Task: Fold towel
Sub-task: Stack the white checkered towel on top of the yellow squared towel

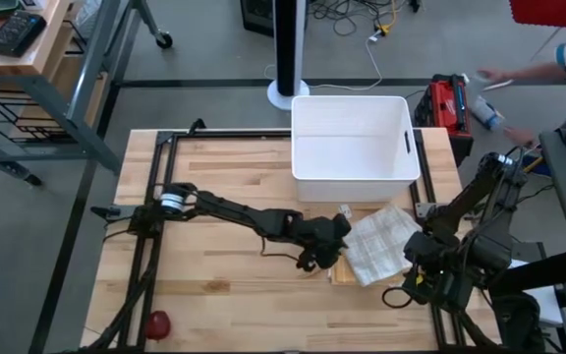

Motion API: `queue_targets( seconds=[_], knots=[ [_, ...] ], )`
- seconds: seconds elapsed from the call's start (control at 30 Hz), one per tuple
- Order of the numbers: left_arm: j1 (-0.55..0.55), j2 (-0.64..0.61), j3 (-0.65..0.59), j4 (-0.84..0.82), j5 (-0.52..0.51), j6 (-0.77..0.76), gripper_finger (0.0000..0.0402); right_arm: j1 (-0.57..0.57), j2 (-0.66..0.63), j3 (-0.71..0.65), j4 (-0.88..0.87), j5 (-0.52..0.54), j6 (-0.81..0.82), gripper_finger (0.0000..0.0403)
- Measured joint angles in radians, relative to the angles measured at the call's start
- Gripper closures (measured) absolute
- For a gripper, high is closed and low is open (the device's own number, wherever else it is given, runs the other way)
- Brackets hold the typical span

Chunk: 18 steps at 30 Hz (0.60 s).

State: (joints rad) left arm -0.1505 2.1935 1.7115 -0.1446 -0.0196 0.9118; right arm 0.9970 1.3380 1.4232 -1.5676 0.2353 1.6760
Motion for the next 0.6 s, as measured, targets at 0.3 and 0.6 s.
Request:
queue_targets(
  seconds=[0.3,0.6],
  knots=[
    [-0.006,0.057,0.027,0.009,0.039,0.142,0.0225,0.000,0.006,0.005,0.001,0.001,0.027,0.0132],
    [-0.004,0.110,0.025,0.114,0.065,0.134,0.0241,-0.001,0.006,0.000,0.001,0.019,0.028,0.0136]
  ],
)
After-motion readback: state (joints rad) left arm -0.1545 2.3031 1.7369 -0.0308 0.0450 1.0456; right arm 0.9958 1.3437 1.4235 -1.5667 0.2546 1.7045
